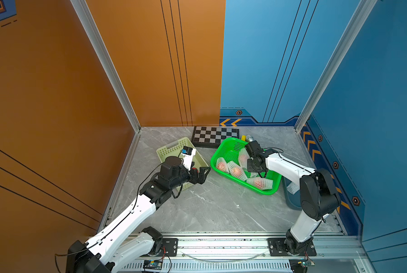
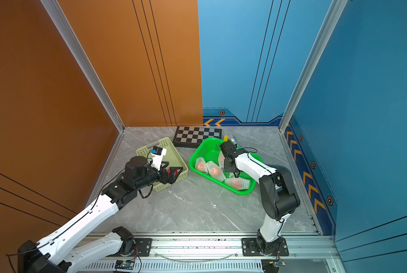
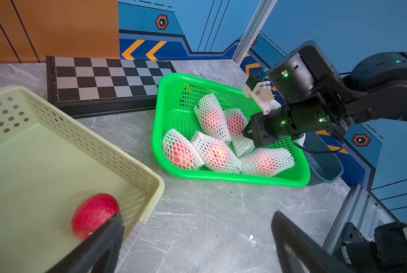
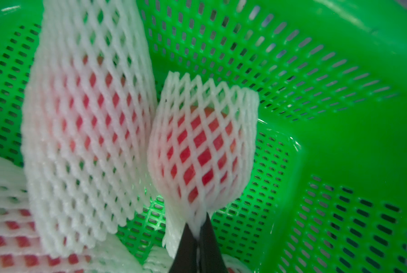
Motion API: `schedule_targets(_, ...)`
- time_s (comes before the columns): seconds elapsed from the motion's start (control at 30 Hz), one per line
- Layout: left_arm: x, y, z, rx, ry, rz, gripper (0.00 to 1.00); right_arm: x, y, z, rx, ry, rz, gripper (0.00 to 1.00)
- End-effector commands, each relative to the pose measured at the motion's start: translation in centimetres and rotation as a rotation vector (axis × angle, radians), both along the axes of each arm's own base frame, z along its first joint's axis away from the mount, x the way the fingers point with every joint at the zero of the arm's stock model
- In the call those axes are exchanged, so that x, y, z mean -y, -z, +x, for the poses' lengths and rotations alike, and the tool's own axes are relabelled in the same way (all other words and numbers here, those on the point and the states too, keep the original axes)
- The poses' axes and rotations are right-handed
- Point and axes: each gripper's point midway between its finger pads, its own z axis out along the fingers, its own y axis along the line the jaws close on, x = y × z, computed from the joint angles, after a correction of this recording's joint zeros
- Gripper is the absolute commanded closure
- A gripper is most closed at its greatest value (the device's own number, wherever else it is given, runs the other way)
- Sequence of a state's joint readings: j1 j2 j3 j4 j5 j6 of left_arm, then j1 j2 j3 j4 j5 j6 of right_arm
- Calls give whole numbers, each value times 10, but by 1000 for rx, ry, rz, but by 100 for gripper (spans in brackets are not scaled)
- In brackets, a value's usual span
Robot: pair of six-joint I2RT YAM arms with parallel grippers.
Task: Remove foam nets from apples
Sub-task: Pick up the apple from the basket.
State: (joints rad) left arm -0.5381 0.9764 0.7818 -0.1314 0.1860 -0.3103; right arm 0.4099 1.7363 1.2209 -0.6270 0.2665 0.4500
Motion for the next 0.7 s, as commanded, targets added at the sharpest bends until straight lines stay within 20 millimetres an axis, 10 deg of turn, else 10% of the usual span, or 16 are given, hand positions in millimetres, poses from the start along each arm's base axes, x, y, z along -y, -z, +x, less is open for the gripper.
schedule_targets(0.0, 1, -2, -2, 6, 10, 16, 2, 5, -29, 3, 83, 9, -9, 100)
schedule_targets(0.33, 6, -9, 0, 11, 25, 5, 2, 1, -97, -8, 246, -115, 34, 100)
schedule_targets(0.67, 14, -5, -2, -24, 52, -35, 2, -75, -124, -71, 345, -568, 106, 100)
